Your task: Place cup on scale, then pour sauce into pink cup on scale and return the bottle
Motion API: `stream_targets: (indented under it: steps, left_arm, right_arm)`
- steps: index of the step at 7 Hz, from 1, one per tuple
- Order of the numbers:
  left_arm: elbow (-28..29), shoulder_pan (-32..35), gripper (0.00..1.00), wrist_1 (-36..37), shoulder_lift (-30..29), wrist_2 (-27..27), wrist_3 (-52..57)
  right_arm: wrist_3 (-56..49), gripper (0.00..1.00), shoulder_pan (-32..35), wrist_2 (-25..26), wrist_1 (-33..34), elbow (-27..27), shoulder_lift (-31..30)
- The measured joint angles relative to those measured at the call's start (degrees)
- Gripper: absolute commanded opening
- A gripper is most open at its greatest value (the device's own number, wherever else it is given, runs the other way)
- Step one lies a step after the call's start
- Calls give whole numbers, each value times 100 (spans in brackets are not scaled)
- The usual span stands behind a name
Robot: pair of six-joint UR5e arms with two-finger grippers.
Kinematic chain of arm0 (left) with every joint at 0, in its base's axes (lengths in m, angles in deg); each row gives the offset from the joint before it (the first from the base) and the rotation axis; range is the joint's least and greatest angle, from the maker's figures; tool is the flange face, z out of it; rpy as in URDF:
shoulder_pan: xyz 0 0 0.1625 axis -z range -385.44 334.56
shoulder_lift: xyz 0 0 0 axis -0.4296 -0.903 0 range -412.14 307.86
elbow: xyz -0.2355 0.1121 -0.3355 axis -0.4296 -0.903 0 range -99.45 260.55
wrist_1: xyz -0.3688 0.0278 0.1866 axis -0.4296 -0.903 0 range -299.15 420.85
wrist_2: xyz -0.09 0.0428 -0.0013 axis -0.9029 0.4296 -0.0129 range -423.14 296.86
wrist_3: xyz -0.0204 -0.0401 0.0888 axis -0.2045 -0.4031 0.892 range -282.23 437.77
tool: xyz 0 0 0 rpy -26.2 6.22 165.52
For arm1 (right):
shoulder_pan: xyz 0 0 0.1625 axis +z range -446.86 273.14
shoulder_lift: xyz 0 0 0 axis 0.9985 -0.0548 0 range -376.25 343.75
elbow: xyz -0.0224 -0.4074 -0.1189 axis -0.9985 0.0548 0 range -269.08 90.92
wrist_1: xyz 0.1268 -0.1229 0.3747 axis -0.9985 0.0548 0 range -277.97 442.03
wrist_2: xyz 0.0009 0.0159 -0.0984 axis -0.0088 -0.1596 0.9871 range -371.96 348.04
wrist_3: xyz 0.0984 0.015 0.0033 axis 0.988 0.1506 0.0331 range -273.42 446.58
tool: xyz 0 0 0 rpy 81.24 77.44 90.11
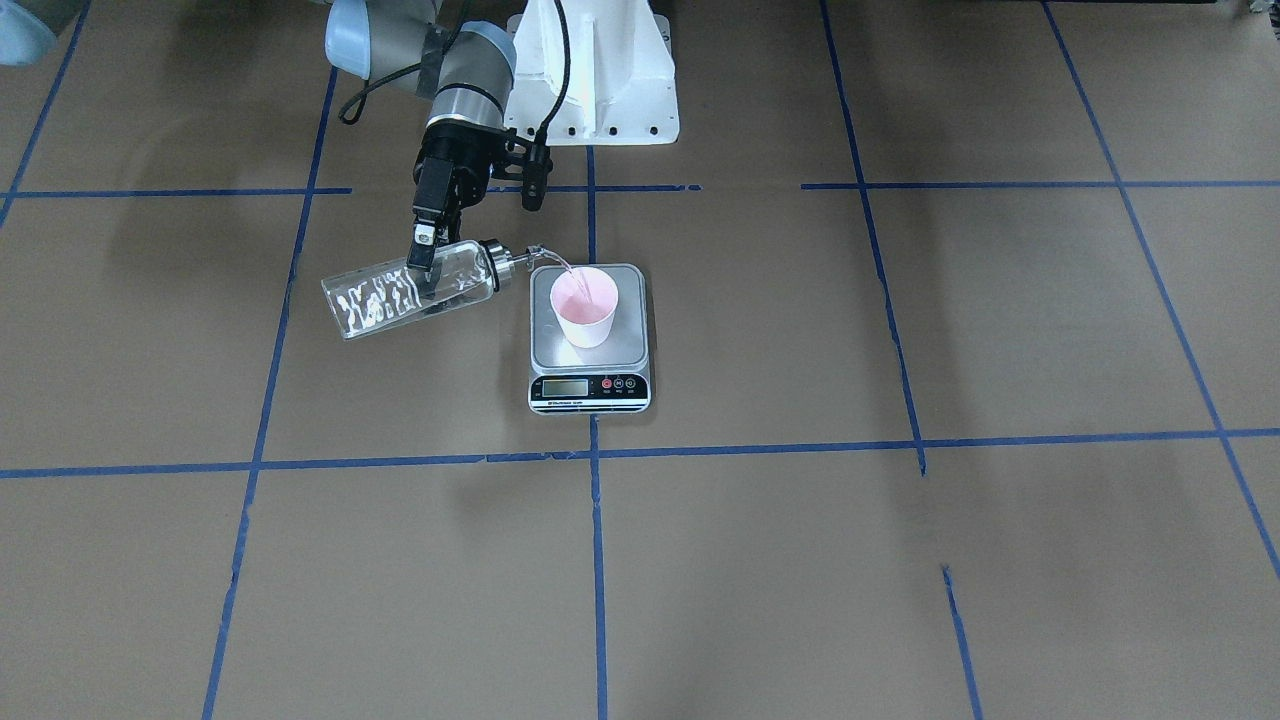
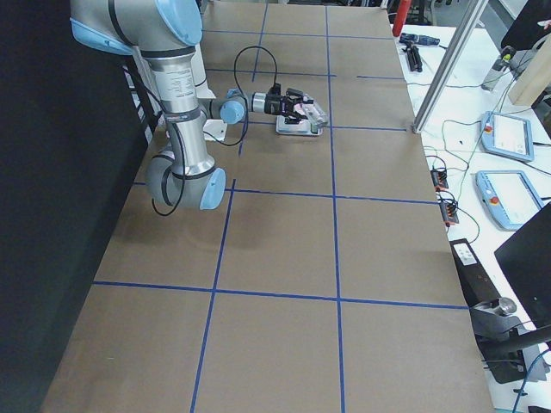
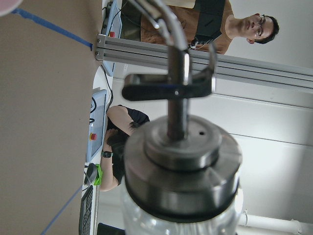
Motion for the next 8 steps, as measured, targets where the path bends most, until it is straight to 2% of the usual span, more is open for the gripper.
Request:
stream_targets:
  steps: [6, 8]
  left_arm:
    - [-3, 4, 100, 1, 0, 0, 0]
    - [-7, 4, 100, 7, 1, 0, 0]
  right_arm:
    - [64, 0, 4, -136, -186, -161, 51]
    - [104, 0, 29, -543, -1056, -241, 21]
